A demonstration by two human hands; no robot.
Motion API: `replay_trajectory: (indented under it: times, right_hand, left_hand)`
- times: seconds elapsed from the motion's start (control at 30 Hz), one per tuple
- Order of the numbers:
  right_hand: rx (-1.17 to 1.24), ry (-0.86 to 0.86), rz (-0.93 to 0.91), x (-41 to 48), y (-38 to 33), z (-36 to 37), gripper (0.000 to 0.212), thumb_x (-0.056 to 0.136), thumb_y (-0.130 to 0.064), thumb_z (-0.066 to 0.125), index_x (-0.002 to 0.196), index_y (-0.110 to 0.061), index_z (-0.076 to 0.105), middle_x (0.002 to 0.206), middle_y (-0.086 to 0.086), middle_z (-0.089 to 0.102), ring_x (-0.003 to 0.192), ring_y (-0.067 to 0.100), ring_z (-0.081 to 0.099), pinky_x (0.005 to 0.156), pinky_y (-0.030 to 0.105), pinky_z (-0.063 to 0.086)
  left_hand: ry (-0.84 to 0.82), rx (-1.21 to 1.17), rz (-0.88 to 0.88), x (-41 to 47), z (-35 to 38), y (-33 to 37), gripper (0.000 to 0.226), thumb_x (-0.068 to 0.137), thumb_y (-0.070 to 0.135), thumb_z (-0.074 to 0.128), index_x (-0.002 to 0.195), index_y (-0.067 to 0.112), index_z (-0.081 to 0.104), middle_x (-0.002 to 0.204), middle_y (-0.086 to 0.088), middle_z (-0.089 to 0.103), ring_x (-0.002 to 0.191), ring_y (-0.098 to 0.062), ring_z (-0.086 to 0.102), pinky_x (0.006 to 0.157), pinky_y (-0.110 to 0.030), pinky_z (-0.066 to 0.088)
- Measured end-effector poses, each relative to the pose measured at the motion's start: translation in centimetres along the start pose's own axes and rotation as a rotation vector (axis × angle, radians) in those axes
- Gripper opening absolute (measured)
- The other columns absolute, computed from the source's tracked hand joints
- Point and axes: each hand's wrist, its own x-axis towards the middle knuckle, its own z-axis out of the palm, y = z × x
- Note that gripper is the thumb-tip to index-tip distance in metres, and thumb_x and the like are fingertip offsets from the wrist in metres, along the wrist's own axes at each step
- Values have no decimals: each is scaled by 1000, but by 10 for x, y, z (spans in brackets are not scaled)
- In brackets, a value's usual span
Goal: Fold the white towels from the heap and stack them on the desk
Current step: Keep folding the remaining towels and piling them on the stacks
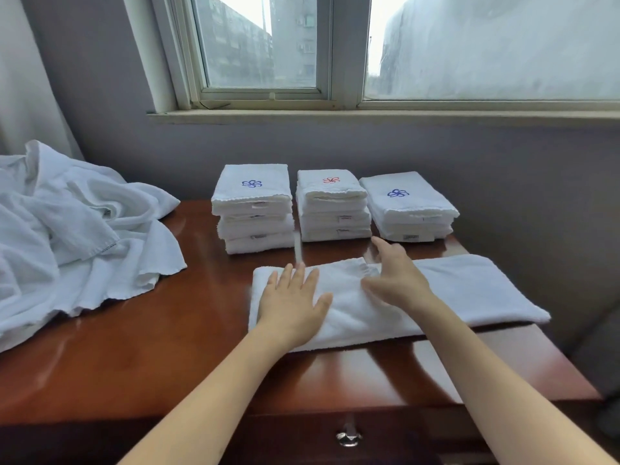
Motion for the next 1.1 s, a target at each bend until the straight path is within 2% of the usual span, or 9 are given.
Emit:
replay_trajectory:
  times: [0.07,0.1,0.2,0.3,0.8,0.97,1.03,1.1]
  right_hand:
    - [-97,75,-250,-3,-4,6,68,91,-22,59,152,-22,31,148,-1,42,136,20,38,109,39,37]
    - [-118,18,-314,-5,-4,11,62,95,-26,54,153,-21,31,154,-2,38,142,18,32,115,36,28]
    - [-296,-219,-264,-14,6,28,60,102,-44,36,156,-23,20,164,-3,14,151,12,7,121,38,4]
    - [-292,-239,-222,-18,10,41,65,101,-52,27,158,-25,10,165,-4,1,151,8,-4,121,35,-5]
    - [-218,-225,-339,-37,-105,136,65,101,-49,21,157,-19,9,165,1,0,151,13,-7,120,39,-9]
    - [-209,-273,-341,-35,-110,136,63,103,-45,23,157,-18,8,165,1,0,151,13,-6,121,37,-7]
    - [-151,-331,-360,-29,-105,127,60,104,-39,26,157,-18,10,165,0,4,151,12,0,122,34,1]
    - [-106,-335,-351,-22,-92,112,55,105,-31,29,157,-19,16,164,-4,15,150,12,13,119,32,13]
  left_hand:
    - [4,16,20,1,3,-3,67,99,58,15,157,27,6,166,-3,-2,152,-21,-5,122,-45,-5]
    - [6,30,26,1,4,-5,68,98,60,15,157,28,6,166,-2,-2,152,-21,-5,122,-45,-5]
    - [-2,40,25,1,3,-13,68,97,61,15,157,31,4,166,0,-3,152,-19,-6,122,-46,-5]
    - [-1,50,38,-2,1,-24,67,97,61,14,157,33,3,166,1,-4,152,-18,-6,122,-46,-6]
    - [-41,104,-63,-57,-22,-162,65,98,61,13,156,37,-2,165,8,-8,151,-10,-9,122,-40,-7]
    - [-83,22,-120,-54,-32,-149,59,101,51,21,157,35,9,166,3,1,152,-14,-4,122,-45,-7]
    - [-56,-11,-109,-45,-34,-126,57,103,47,21,157,30,16,165,1,8,152,-16,1,122,-48,-4]
    - [-26,-22,-45,-37,-32,-101,55,104,44,20,156,27,21,165,0,11,152,-17,4,122,-48,-1]
